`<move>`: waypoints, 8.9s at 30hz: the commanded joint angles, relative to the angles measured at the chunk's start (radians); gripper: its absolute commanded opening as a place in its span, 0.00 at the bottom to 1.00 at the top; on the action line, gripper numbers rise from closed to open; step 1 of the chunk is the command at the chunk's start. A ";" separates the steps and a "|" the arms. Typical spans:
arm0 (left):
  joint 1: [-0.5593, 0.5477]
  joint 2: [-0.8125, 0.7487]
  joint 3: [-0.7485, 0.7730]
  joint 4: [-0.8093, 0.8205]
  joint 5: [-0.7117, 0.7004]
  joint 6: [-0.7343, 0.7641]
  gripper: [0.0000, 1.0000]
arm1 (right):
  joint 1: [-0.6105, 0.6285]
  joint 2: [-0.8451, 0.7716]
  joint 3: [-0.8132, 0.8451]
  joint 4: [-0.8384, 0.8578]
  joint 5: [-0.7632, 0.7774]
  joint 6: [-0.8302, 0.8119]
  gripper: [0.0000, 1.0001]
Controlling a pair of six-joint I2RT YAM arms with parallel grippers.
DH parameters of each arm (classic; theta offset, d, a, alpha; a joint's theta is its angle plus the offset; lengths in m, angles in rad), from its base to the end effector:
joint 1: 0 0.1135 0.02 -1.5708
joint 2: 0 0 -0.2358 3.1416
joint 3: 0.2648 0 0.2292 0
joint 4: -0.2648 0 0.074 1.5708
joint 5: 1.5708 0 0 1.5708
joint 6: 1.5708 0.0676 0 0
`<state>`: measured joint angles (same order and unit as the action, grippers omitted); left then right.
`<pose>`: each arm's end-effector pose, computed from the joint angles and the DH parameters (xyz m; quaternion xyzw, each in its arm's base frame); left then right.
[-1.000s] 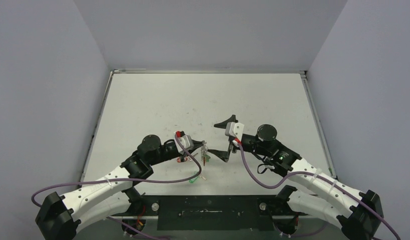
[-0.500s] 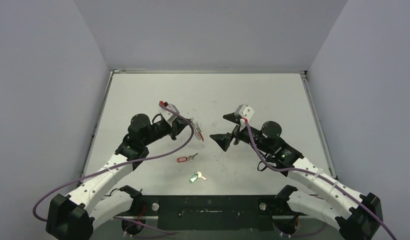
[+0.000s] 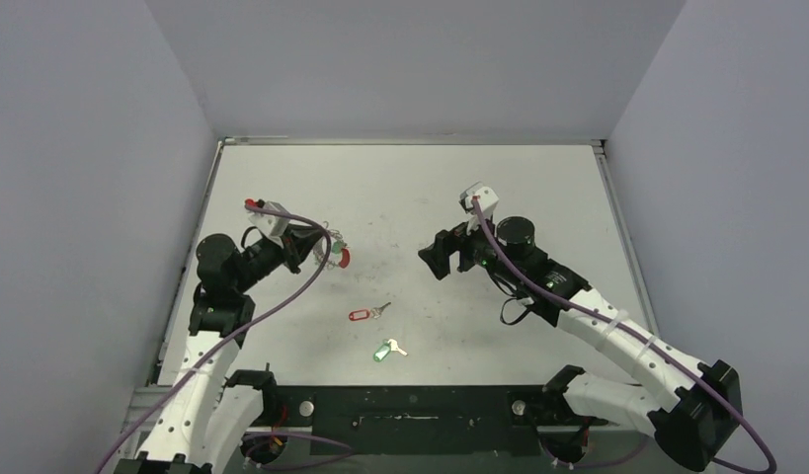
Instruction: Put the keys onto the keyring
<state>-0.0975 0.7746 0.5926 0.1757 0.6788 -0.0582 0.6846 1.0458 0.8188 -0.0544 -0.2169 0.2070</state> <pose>0.2014 -0.0623 0.2966 0.2478 0.6641 -0.2871 0.6443 0.1964 0.1791 0.2873 -0.2511 0.7567 0.3357 0.5017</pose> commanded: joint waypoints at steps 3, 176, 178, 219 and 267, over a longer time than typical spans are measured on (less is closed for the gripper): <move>0.021 -0.076 0.002 -0.261 0.102 0.172 0.00 | -0.004 0.014 0.034 -0.085 0.121 0.084 1.00; -0.904 1.201 0.884 -0.446 -0.679 0.384 0.00 | -0.497 0.006 -0.355 -0.248 -0.049 0.415 0.66; -0.912 1.165 0.835 -0.390 -0.657 0.360 0.00 | -0.517 0.002 -0.364 -0.247 -0.056 0.416 0.67; -0.603 0.983 0.289 0.043 -0.556 -0.423 0.40 | -0.238 0.223 -0.270 -0.093 -0.072 0.398 0.61; -0.632 0.532 -0.122 0.515 -0.268 -0.058 0.44 | -0.074 0.284 0.032 -0.394 -0.008 -0.008 0.46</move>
<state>-0.6926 1.3487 0.5617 0.4141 0.3092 -0.2024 0.6231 1.3350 0.8082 -0.4789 -0.1989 0.2470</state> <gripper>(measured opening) 0.440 0.459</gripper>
